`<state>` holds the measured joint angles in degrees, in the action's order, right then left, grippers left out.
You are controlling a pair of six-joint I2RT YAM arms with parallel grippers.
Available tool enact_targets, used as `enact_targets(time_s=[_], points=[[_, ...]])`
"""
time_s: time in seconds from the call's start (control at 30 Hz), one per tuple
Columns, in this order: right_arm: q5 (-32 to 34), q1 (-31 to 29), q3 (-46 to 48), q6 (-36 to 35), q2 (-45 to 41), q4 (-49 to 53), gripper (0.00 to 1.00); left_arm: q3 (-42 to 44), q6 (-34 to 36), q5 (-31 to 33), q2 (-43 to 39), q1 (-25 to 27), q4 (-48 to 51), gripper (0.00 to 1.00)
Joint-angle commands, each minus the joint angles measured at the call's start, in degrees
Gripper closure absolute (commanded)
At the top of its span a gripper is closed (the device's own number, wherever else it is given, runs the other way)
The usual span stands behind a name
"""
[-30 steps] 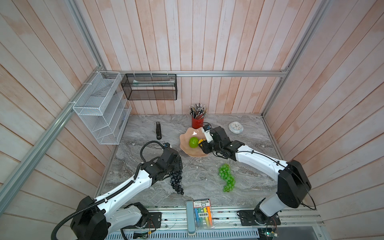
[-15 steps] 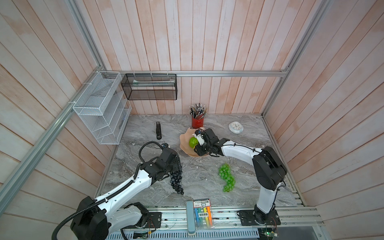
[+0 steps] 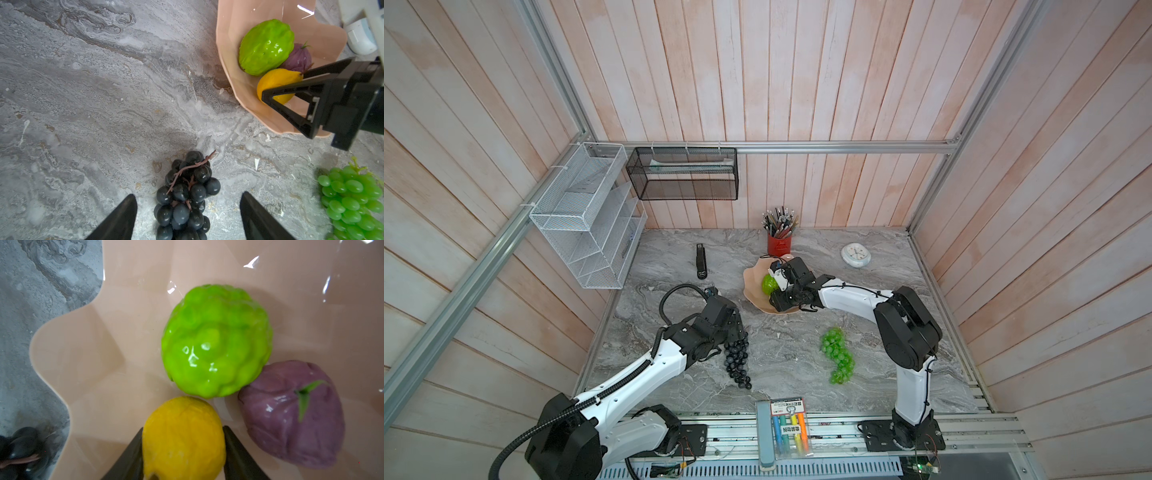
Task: Place and organize the fake fruits in the fruit bowl
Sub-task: 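Carry the yellow pear into the bowl with the right gripper and release it, then lower the left gripper onto the black grapes and close on their stem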
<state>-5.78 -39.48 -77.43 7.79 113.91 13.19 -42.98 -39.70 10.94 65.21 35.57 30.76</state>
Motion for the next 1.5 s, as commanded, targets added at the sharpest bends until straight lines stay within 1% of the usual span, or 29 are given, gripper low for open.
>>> enact_targets(time_s=[0.0, 0.13, 0.33, 0.47, 0.63, 0.73, 0.8, 0.93, 1.0, 1.1, 1.2, 1.33, 1.47], points=[[1.1, 0.3, -1.5, -0.4, 1.3, 0.9, 0.39, 0.5, 0.4, 0.4, -0.6, -0.3, -0.2, 0.20], [1.0, 0.3, -1.6, -0.5, 0.7, 1.4, 0.30, 0.3, 0.4, 0.2, -0.8, -0.4, 0.3, 0.20], [1.9, 0.1, -2.6, -1.2, -3.9, 4.0, 0.26, 0.1, 0.2, 0.3, -1.9, -0.4, 1.5, 0.20], [4.2, -0.5, -2.6, -1.9, -7.8, 6.1, 0.24, -0.2, 0.2, -0.1, -2.4, -0.6, 3.2, 0.20], [5.6, -1.2, 1.1, -2.2, -13.3, 5.3, 0.21, -1.6, 2.7, -1.4, -3.0, -1.6, 6.6, 0.20], [4.1, -1.2, 5.2, -2.3, -15.3, 1.9, 0.21, -1.8, 3.5, -2.6, -3.2, -2.7, 7.6, 0.20], [2.8, -1.3, 6.7, -2.2, -15.4, 0.3, 0.26, -1.7, 3.7, -3.3, -3.4, -3.2, 7.5, 0.20], [1.3, -1.2, 4.9, -2.3, -13.9, 2.1, 0.26, -1.9, 3.4, -3.8, -3.3, -3.3, 7.4, 0.20], [1.1, -1.4, 4.9, -1.9, -14.6, 2.1, 0.26, -1.9, 3.8, -4.0, -3.2, -3.3, 7.8, 0.21], [1.6, -1.5, 6.5, -1.6, -17.1, 0.9, 0.26, -2.5, 6.4, -5.3, -1.8, -3.9, 8.1, 0.23], [2.1, -1.5, 8.8, -1.3, -19.5, -0.3, 0.26, -3.9, 8.8, -6.0, 1.3, -4.4, 8.8, 0.27], [1.2, -1.6, 13.0, 0.1, -22.1, -3.2, 0.26, -3.0, 12.2, -10.1, 2.9, -5.5, 3.6, 0.29], [0.3, -1.8, 15.2, 1.3, -22.5, -4.1, 0.27, -1.2, 14.5, -14.9, 4.6, -8.2, -2.8, 0.29]])
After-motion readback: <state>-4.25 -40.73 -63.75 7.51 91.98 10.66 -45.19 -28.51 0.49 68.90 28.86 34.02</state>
